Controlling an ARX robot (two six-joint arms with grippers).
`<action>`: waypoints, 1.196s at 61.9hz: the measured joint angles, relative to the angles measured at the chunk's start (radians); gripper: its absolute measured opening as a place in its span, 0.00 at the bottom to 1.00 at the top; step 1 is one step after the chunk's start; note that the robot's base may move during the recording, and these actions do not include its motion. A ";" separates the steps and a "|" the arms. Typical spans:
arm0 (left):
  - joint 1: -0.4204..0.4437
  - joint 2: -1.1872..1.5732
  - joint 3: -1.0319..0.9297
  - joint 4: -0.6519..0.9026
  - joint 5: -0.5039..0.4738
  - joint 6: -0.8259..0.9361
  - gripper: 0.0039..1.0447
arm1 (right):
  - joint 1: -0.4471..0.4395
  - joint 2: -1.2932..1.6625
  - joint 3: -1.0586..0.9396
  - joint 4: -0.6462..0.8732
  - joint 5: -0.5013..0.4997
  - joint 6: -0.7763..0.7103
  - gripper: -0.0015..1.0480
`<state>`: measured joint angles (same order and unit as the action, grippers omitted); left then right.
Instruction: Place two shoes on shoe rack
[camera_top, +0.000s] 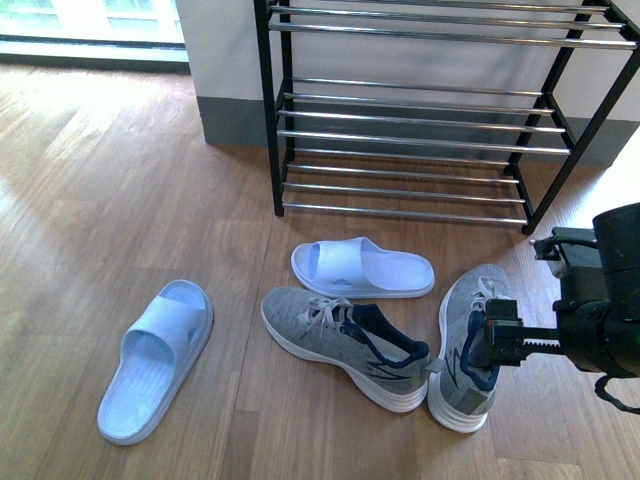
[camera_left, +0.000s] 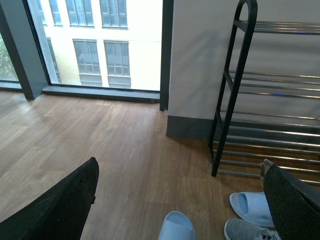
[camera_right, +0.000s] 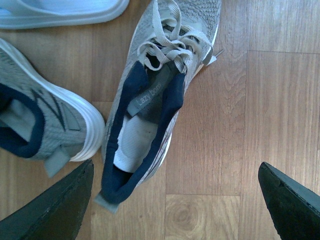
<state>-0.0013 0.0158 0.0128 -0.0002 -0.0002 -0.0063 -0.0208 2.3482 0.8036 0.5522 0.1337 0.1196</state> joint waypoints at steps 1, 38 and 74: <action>0.000 0.000 0.000 0.000 0.000 0.000 0.91 | -0.003 0.017 0.013 -0.003 0.004 -0.001 0.91; 0.000 0.000 0.000 0.000 0.000 0.000 0.91 | -0.086 0.292 0.297 -0.111 0.005 -0.007 0.91; 0.000 0.000 0.000 0.000 0.000 0.000 0.91 | -0.103 0.443 0.452 -0.140 -0.049 0.000 0.76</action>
<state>-0.0013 0.0158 0.0128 -0.0006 -0.0002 -0.0063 -0.1238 2.7914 1.2556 0.4126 0.0849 0.1200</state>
